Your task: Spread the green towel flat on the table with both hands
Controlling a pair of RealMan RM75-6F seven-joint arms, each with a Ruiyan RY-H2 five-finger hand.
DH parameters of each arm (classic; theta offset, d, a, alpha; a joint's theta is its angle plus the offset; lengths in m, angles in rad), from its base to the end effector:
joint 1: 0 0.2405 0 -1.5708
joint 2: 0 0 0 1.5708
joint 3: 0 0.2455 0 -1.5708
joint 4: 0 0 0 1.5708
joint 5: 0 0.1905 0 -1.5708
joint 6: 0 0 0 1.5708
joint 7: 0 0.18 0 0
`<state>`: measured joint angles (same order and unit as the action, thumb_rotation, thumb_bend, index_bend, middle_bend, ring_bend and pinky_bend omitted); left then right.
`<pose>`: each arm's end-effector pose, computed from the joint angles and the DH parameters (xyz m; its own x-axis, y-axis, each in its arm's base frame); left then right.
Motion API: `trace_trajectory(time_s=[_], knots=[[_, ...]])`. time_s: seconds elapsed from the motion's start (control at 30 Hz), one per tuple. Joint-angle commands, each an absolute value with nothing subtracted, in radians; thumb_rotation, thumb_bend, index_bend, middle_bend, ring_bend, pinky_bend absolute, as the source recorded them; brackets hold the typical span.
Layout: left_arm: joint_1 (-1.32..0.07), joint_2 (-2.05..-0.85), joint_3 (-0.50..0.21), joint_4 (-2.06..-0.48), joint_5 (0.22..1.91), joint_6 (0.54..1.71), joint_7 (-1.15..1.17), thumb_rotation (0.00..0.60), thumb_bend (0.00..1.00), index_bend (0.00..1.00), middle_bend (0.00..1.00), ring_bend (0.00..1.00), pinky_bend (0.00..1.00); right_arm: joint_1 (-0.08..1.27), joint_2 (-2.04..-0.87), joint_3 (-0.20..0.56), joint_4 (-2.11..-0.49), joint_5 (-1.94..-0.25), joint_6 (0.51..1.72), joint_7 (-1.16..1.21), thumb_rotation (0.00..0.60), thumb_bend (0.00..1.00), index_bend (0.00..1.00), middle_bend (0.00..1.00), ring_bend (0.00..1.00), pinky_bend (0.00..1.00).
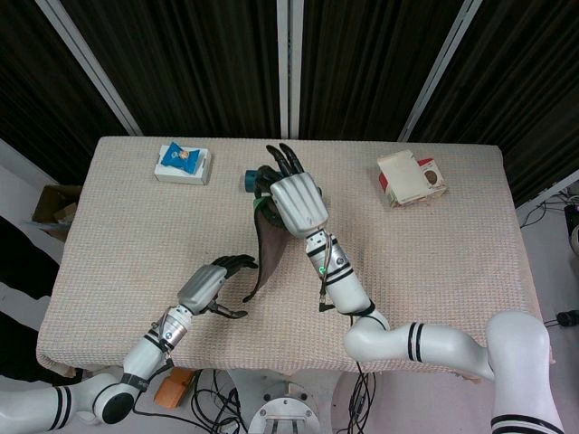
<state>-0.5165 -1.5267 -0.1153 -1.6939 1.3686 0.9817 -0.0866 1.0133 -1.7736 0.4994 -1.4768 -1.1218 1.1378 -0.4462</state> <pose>-0.1302 0.2800 -0.0219 -0.0124 0.5011 0.8653 0.9442 -0.2790 0.1751 0.0545 -0.3906 0.0188 0.1252 0.0431 0.9912 -0.8361 -0.5333 0.1288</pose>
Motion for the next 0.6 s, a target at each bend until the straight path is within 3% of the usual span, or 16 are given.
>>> trace_trajectory(time_s=[0.03, 0.6], knots=[[-0.524, -1.540, -0.117, -1.686, 1.351, 0.983, -0.072, 0.600, 0.00, 0.23, 0.16, 0.16, 0.16, 1.015, -1.771, 0.497, -1.477, -1.120, 1.142, -0.442, 0.600, 0.50, 0.75, 0.35, 0.07, 0.04], [-0.559, -1.622, -0.190, -1.689, 1.178, 0.994, -0.030, 0.600, 0.00, 0.30, 0.19, 0.19, 0.16, 1.052, -1.799, 0.515, -1.442, -1.072, 1.175, -0.447, 0.600, 0.50, 0.76, 0.35, 0.07, 0.04]])
